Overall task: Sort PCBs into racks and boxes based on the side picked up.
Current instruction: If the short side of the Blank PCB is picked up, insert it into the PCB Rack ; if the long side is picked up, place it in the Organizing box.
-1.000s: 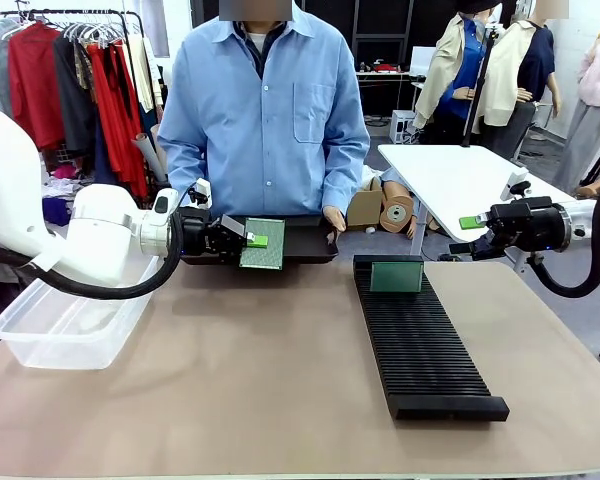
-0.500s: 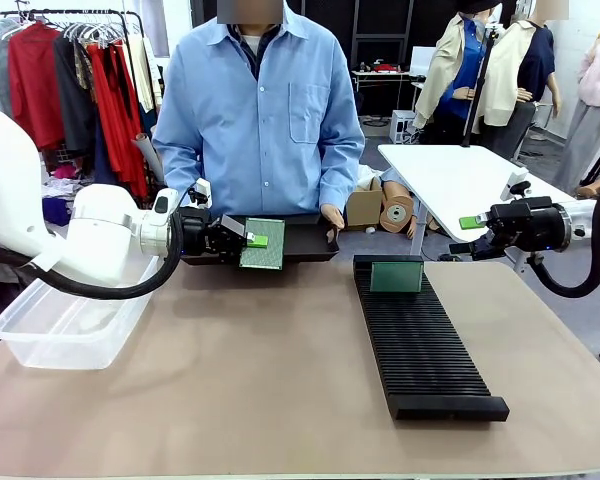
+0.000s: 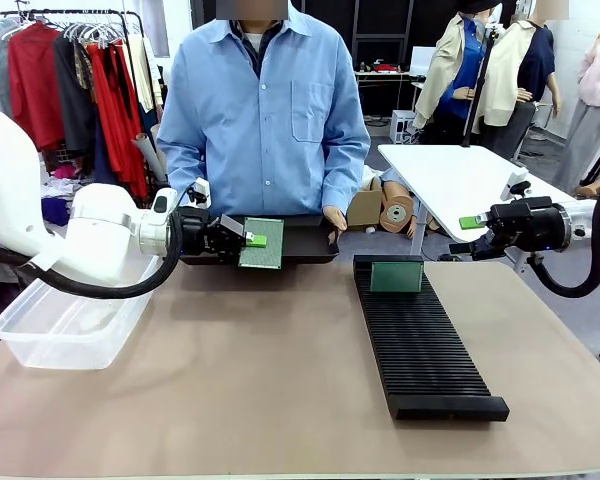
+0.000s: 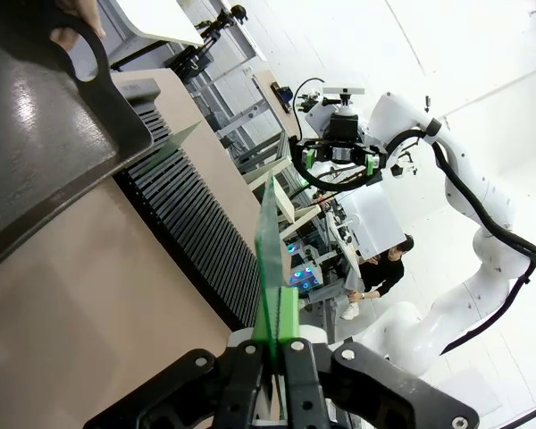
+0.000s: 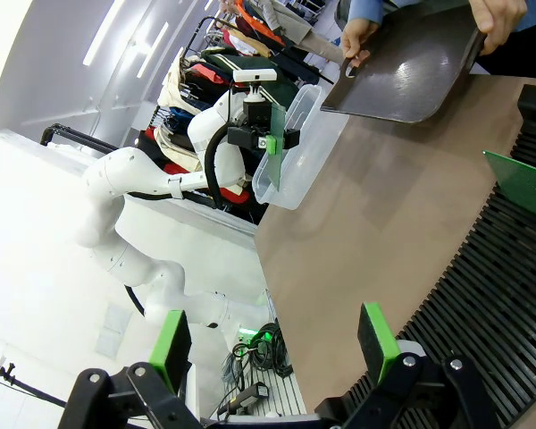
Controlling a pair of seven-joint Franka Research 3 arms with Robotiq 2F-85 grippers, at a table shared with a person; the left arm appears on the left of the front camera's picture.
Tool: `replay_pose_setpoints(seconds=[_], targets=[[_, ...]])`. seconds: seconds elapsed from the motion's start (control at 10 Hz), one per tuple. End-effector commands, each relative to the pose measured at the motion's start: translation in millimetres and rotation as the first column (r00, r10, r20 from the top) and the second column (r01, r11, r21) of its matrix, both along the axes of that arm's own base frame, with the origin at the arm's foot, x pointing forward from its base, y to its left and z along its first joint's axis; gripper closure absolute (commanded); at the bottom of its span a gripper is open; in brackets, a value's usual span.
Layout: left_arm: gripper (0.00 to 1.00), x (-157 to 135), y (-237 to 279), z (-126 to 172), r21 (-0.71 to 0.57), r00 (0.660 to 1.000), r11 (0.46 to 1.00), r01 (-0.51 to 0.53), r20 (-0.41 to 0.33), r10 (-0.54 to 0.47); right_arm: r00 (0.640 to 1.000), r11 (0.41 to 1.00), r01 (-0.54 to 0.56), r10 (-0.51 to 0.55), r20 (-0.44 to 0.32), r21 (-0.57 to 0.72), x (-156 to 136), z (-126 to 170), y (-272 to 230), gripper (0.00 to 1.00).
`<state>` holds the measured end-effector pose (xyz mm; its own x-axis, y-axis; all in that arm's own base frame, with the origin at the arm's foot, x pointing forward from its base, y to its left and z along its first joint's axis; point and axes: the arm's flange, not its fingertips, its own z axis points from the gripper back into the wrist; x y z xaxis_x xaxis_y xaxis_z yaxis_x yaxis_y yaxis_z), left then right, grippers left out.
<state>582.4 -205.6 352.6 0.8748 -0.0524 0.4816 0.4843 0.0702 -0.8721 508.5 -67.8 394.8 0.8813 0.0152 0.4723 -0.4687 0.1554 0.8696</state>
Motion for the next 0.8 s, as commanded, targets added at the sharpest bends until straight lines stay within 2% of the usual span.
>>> replay_pose_setpoints(seconds=[0.0, 0.2, 0.4, 0.6, 0.7], targets=[[1.00, -0.5, 19.6, 22.8, 0.030, 0.999, 0.999, -0.030, -0.024, 0.030, 1.000, 1.000, 0.002, -0.002, 0.012, -0.005, -0.3, 0.8, -0.2, 0.00], [1.00, -6.6, 50.3, 48.3, 0.086, 0.998, 0.994, -0.062, -0.010, 0.063, 1.000, 1.000, 0.002, -0.002, 0.012, -0.005, -0.3, 0.8, -0.2, 0.00], [1.00, -14.5, 72.7, 66.2, 0.188, 0.997, 0.981, -0.050, -0.040, 0.059, 1.000, 1.000, 0.002, -0.002, 0.012, -0.005, -0.3, 0.8, -0.2, 0.00], [1.00, -15.9, 104.3, 89.2, 0.331, 0.998, 0.943, -0.045, -0.029, 0.058, 1.000, 1.000, 0.002, -0.002, 0.012, -0.005, -0.3, 0.8, -0.2, 0.00], [1.00, -16.7, 123.3, 99.3, 0.416, 0.996, 0.906, -0.081, -0.008, 0.093, 1.000, 1.000, 0.002, -0.002, 0.012, -0.005, -0.3, 0.8, -0.2, 0.00]])
